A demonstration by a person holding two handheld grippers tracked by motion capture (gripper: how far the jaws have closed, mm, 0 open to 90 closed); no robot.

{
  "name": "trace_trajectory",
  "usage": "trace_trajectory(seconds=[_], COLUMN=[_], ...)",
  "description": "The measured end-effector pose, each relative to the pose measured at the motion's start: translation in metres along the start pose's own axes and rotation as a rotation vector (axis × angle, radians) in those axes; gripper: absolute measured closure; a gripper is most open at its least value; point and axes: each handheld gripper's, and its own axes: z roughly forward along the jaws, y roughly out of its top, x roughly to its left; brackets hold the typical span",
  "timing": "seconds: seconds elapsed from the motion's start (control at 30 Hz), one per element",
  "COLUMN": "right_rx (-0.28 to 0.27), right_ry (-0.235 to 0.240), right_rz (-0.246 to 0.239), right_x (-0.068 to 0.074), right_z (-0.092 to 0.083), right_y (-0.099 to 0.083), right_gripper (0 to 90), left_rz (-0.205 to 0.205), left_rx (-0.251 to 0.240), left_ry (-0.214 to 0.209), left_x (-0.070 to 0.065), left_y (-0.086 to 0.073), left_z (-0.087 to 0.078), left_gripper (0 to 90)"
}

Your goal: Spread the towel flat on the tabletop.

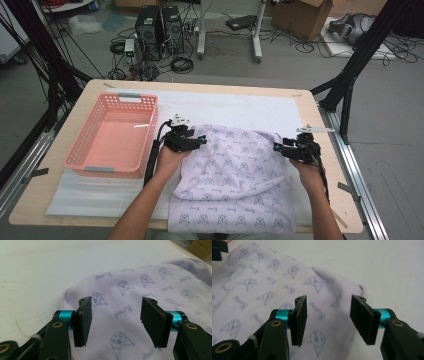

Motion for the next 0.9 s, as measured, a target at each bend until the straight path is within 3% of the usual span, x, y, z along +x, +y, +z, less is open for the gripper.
trace_trajectory(seconds=[0.07,0.2,0.3,0.4,0.47,0.5,0.53,0.6,0.73,0.8,0.9], right_rx=[0.013,0.068,0.113,0.156,0.162,0.168,0.162,0.127,-0.023,-0.106,-0.186], right_ry=[0.013,0.032,0.057,0.055,0.048,0.06,0.058,0.058,0.061,0.062,0.063], right_rz=[-0.018,-0.057,-0.091,-0.11,-0.117,-0.123,-0.141,-0.139,-0.116,-0.128,-0.146], right_x=[0.002,0.01,0.016,0.02,0.021,0.022,0.022,0.022,0.02,0.021,0.027], right_z=[0.015,0.045,0.068,0.084,0.086,0.086,0.085,0.078,0.053,0.04,0.024], right_y=[0.01,0.028,0.035,0.035,0.035,0.036,0.036,0.039,0.052,0.061,0.072], right_gripper=[47.3,47.6,50.9,63.2,82.8,85.8,86.8,87.3,87.5,87.5,87.4], left_rz=[-0.027,-0.028,-0.019,0.014,0.045,0.044,0.059,0.065,0.038,0.039,0.045], left_rx=[0.01,0.038,0.097,0.1,0.115,0.116,0.119,0.088,-0.034,-0.114,-0.154], left_ry=[0.025,0.093,0.123,0.13,0.105,0.076,0.088,0.092,0.102,0.106,0.09], left_x=[0.006,0.015,0.02,0.018,0.017,0.015,0.013,0.01,0.008,0.004,-0.002], left_y=[0.003,0.009,0.009,0.009,0.008,0.008,0.01,0.014,0.029,0.039,0.049], left_z=[0.008,0.023,0.033,0.037,0.037,0.036,0.034,0.028,0.01,-0.002,-0.015], left_gripper=[42.3,41.0,40.4,42.8,62.4,73.1,84.0,85.9,86.3,86.9,86.8])
